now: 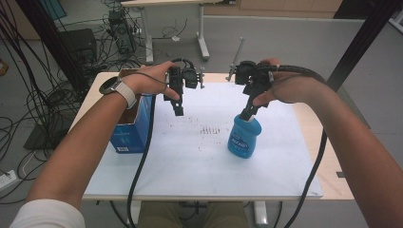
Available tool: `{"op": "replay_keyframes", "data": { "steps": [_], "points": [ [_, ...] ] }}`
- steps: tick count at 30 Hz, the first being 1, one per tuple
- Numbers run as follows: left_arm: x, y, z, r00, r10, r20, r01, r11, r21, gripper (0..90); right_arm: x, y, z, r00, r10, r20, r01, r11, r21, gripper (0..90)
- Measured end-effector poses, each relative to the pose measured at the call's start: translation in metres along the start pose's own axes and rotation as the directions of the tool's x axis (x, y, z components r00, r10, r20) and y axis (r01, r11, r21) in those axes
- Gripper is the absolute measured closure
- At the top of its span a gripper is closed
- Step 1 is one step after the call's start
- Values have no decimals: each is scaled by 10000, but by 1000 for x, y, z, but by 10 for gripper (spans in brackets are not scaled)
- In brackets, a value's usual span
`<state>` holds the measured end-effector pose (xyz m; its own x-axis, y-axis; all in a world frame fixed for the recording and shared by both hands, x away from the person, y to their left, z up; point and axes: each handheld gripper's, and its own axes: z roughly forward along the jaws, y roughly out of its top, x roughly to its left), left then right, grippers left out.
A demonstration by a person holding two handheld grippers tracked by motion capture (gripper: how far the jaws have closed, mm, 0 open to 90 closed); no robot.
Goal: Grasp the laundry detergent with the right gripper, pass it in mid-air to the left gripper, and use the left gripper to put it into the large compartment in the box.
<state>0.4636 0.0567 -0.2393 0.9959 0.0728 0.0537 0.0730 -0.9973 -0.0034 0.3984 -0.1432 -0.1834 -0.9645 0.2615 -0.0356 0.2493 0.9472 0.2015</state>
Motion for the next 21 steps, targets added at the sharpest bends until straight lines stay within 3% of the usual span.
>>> {"op": "replay_keyframes", "data": {
  "steps": [4,13,16,21],
  "points": [
    [0,0,0,10000,27,-39,-27,10000,-20,112,-1,-3,2,9999,118,-93,-118,9999,93,89],
    [0,1,1,10000,69,-26,-69,10000,-19,113,-6,-10,3,9949,998,-115,-997,9950,64,104],
    [-1,1,2,10000,58,-22,-58,10000,-45,113,-7,-11,4,9944,1055,-45,-1055,9944,18,107],
    [-2,2,2,10000,54,-32,-54,10000,-32,114,-8,-15,7,9839,1782,-93,-1780,9837,244,85]
  ]
}}
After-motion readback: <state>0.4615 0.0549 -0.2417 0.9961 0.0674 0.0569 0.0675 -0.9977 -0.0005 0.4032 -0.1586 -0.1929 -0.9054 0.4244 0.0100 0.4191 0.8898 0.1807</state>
